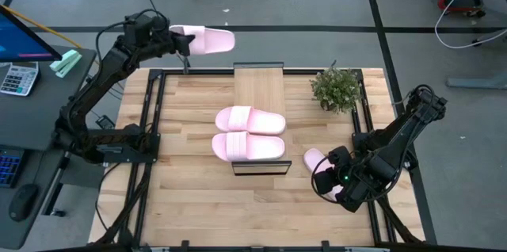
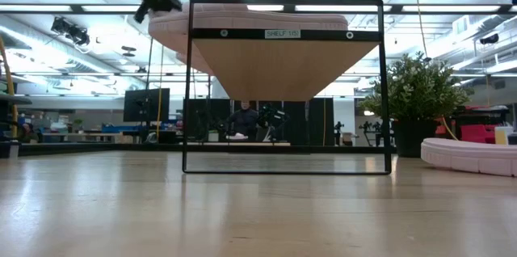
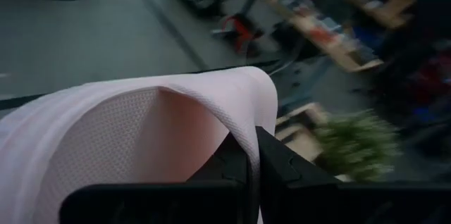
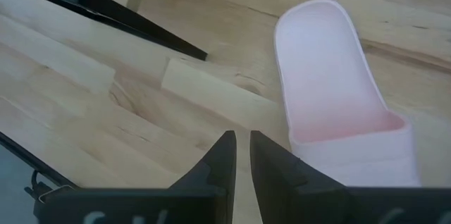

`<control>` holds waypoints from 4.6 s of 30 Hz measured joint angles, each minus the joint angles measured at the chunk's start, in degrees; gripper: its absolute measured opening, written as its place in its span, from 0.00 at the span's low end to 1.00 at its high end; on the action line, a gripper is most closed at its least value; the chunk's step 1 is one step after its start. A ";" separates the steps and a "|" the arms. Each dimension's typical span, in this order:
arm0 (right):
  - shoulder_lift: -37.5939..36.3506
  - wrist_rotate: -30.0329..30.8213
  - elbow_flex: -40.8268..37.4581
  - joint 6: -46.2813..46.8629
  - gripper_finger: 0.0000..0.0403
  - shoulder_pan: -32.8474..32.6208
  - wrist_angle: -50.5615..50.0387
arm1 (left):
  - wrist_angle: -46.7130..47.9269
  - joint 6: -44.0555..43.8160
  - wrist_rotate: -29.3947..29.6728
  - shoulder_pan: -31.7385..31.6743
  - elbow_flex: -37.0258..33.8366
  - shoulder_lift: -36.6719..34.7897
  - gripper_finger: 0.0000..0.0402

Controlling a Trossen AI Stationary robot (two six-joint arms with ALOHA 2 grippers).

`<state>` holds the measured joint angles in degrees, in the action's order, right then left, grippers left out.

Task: Pick and place slides into the shelf
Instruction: Put the pink slipper on the shelf

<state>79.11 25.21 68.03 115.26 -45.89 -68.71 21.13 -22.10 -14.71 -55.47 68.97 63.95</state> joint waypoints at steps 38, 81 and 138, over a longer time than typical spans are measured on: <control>0.00 0.28 0.00 -3.42 0.12 0.00 0.22 | -11.46 -29.55 10.51 27.26 -0.06 11.89 0.03; 0.00 0.26 0.00 -4.52 0.12 0.00 1.27 | -32.21 -47.64 8.44 32.09 -18.11 15.82 0.03; 0.00 0.00 0.00 -4.42 0.12 0.00 2.19 | -25.44 -48.19 2.49 30.55 -18.36 13.50 0.15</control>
<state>79.11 25.21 68.03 110.85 -45.89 -66.52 -4.31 -70.29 -12.23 -24.91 50.61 77.45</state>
